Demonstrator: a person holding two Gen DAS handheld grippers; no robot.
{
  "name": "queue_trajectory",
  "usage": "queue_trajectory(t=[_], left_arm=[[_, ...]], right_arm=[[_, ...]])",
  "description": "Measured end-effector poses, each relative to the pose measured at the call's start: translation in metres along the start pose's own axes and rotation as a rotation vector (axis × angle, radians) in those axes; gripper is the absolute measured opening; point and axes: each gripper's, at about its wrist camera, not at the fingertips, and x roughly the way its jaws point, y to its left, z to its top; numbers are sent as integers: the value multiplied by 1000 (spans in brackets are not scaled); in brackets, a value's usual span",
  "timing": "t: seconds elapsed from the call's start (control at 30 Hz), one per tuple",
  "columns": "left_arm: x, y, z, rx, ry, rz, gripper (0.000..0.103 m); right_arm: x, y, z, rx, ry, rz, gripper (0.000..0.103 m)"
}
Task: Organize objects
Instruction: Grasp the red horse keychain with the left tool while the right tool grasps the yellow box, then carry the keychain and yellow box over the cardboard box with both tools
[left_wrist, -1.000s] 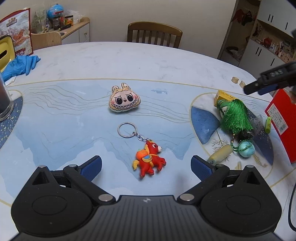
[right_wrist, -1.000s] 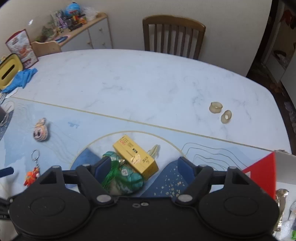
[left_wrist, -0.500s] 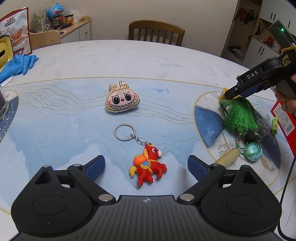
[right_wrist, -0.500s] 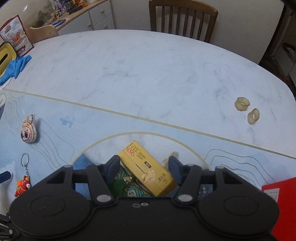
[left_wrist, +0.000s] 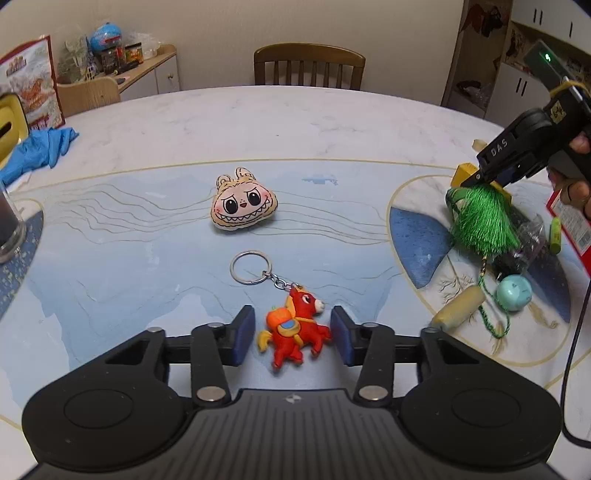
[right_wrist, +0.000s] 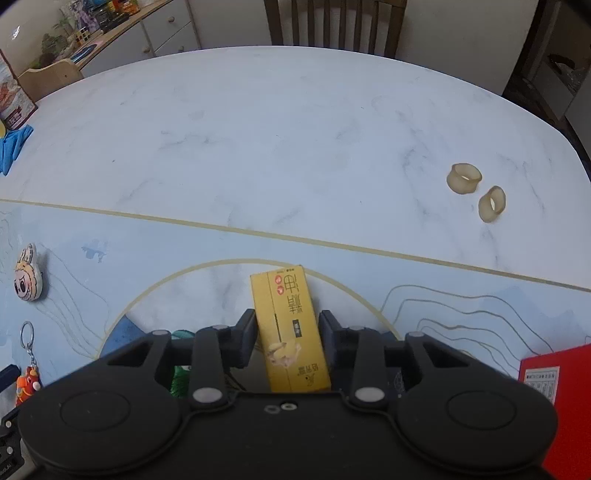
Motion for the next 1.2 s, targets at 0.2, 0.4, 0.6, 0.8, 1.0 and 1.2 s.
queue_trajectory(t=[0.2, 0.4, 0.6, 0.8, 1.0, 1.2], left_arm=[[0, -5, 0, 33, 3, 6, 37], [-1, -1, 2, -6, 14, -8, 36], [-13, 4, 7, -54, -9, -30, 28], [-20, 0, 9, -54, -18, -16, 23], [-21, -7, 7, -37, -22, -1, 23], [-24, -17, 8, -29, -19, -12, 22]], right_arm=[[-9, -7, -7, 42, -35, -15, 29], [-39, -23, -18, 99, -86, 5, 29], [-86, -42, -37, 144, -143, 49, 29], [-136, -66, -57, 180, -211, 72, 29], [-169, -92, -75, 185, -244, 77, 29], [-202, -123, -88, 199, -285, 47, 29]])
